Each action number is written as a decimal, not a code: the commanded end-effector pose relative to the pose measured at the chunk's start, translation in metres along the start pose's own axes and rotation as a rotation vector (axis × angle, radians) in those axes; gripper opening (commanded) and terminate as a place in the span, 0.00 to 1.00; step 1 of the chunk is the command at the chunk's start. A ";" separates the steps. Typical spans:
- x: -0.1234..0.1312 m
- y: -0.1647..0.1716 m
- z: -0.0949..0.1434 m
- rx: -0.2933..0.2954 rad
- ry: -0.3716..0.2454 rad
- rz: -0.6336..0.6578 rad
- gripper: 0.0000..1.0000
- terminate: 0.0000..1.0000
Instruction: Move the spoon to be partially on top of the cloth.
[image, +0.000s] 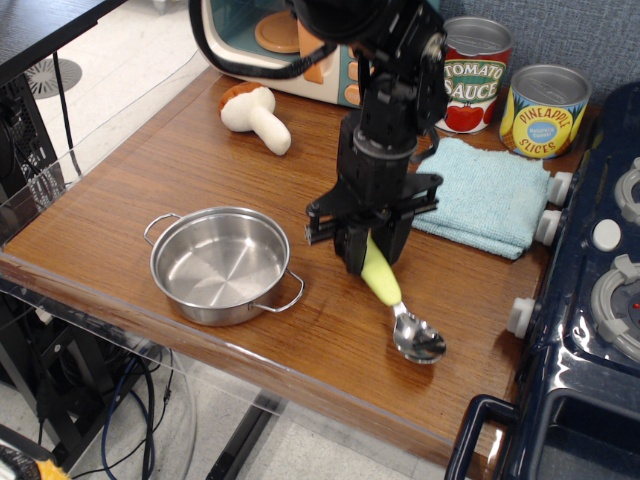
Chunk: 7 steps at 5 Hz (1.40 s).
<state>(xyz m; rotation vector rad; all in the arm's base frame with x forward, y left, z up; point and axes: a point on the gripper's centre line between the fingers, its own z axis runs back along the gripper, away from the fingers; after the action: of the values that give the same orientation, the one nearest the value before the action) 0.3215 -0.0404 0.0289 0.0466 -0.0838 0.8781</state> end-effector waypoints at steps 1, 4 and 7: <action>0.040 -0.006 0.069 -0.096 -0.077 0.086 0.00 0.00; 0.106 -0.032 0.094 -0.100 -0.078 0.547 0.00 0.00; 0.116 -0.054 0.039 -0.062 -0.092 0.608 0.00 0.00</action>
<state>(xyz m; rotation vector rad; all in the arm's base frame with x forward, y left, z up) 0.4329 0.0091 0.0508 0.0549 -0.1604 1.4866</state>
